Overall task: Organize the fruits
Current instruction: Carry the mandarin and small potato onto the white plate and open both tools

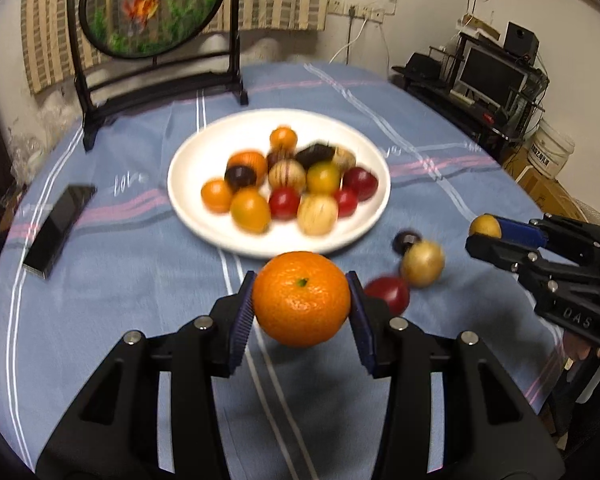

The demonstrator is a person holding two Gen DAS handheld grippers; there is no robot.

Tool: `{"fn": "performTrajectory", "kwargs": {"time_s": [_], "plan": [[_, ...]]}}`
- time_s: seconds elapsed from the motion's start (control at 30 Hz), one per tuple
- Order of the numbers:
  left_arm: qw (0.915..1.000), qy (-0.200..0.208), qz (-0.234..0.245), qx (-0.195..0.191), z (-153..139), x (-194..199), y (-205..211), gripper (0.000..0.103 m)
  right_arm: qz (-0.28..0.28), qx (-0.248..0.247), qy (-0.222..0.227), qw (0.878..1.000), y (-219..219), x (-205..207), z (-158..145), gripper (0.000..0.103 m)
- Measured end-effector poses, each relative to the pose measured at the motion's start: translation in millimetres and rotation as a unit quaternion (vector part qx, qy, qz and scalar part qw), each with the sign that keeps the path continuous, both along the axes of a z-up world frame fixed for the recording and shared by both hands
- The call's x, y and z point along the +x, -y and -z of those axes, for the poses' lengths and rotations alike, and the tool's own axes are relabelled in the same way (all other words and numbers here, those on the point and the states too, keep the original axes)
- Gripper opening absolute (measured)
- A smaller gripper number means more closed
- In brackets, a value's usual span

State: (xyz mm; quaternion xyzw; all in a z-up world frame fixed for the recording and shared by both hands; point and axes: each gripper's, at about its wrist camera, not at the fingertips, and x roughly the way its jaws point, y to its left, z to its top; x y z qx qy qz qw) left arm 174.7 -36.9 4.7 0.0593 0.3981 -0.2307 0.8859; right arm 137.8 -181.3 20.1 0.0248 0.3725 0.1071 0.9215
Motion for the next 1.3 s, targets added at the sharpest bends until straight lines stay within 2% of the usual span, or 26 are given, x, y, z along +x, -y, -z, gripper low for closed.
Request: {"fn": "performTrajectory", "kwargs": {"time_s": [0.23, 0.47, 0.67, 0.8, 0.93, 1.0, 1.03, 1.07, 1.3], "plan": [[0.9999, 0.007, -0.003, -0.013, -18, 43, 16, 0.045, -0.015, 0.014, 0.014, 1.000, -10, 44, -14, 0.028], [0.9993, -0.019, -0.032, -0.009, -7, 104, 21, 0.045, -0.034, 0.008, -0.021, 0.999, -26, 97, 6, 0.028], [0.9985, -0.033, -0.043, 0.004, 7, 134, 27, 0.045, -0.040, -0.011, -0.032, 0.999, -34, 123, 18, 0.028], [0.9981, -0.040, -0.045, 0.006, 14, 143, 29, 0.045, -0.042, -0.023, -0.039, 0.998, -40, 136, 26, 0.028], [0.9977, -0.044, -0.051, 0.006, 19, 150, 31, 0.048, -0.041, -0.013, -0.047, 0.998, -39, 144, 32, 0.031], [0.9977, -0.039, -0.055, 0.004, 17, 151, 30, 0.056, -0.038, -0.002, -0.057, 0.998, -37, 147, 35, 0.037], [0.9977, -0.037, -0.056, 0.003, 16, 150, 30, 0.061, -0.036, -0.001, -0.059, 0.998, -36, 146, 35, 0.050], [0.9978, -0.032, -0.058, 0.001, 13, 149, 29, 0.062, -0.030, 0.000, -0.054, 0.998, -35, 144, 34, 0.054], [0.9978, 0.002, -0.067, -0.003, -10, 127, 17, 0.067, -0.010, 0.016, -0.027, 0.999, -13, 116, 17, 0.055]]}}
